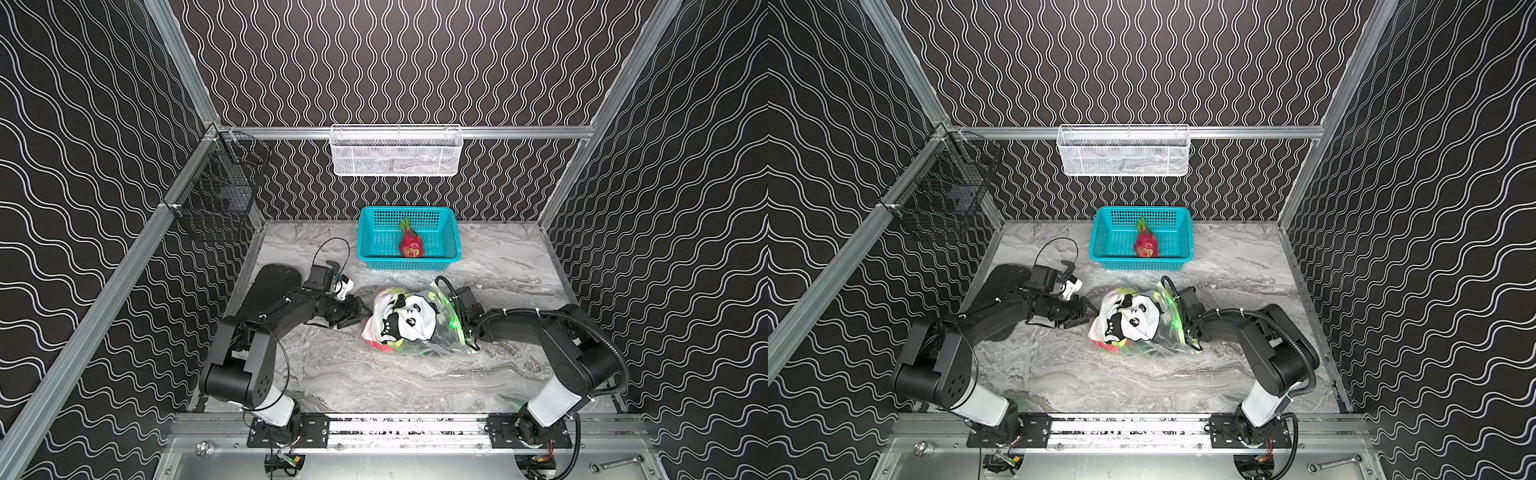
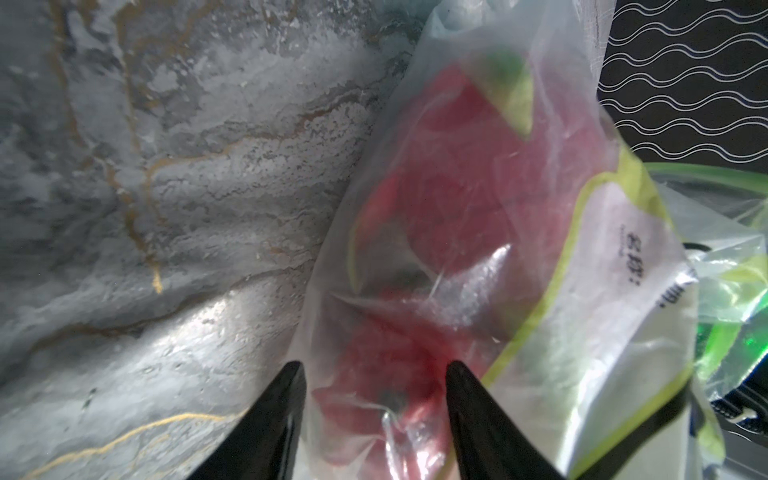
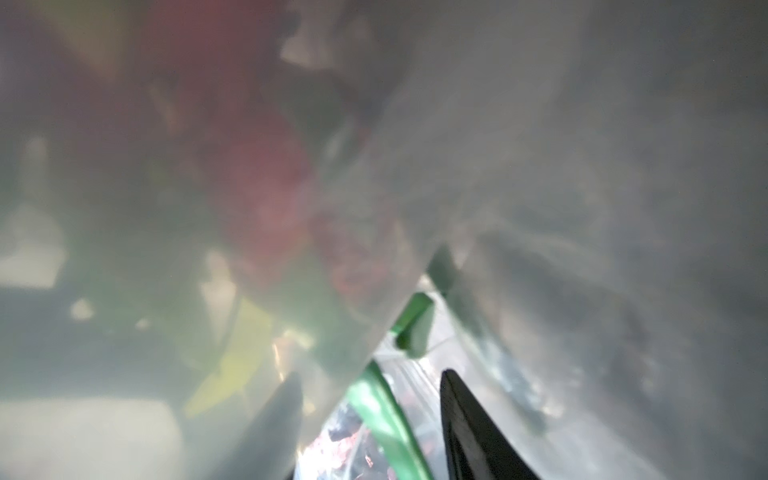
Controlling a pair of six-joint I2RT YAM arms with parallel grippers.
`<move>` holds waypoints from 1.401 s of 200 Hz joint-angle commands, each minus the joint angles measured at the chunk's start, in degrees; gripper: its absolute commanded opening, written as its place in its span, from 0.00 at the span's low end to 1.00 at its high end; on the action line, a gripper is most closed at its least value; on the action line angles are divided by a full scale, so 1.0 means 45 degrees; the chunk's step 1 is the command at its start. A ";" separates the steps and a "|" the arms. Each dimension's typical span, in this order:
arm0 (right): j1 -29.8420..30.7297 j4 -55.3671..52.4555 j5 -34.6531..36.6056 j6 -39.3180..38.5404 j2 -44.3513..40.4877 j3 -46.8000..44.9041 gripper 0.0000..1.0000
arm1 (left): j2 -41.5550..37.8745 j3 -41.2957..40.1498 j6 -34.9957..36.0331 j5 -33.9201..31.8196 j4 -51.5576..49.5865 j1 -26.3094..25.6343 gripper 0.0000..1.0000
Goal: Open the zip-top bag and take out the dragon fruit
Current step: Pick up the dragon fruit from the zipper food storage bag.
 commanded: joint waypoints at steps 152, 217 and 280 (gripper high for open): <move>0.1050 0.3640 -0.1275 0.2942 -0.0596 0.0040 0.00 | -0.0664 -0.0278 -0.0171 -0.0313 -0.0196 -0.0062 0.58; 0.0993 0.0598 -0.1501 0.1389 -0.1619 0.1019 0.00 | -0.0472 -0.0434 -0.0560 -0.0013 0.0576 -0.0062 0.00; -0.0319 -0.2894 -0.1588 -0.0998 -0.2310 0.0989 0.00 | -0.0916 -0.0642 -0.0307 0.0204 0.0124 0.0039 0.29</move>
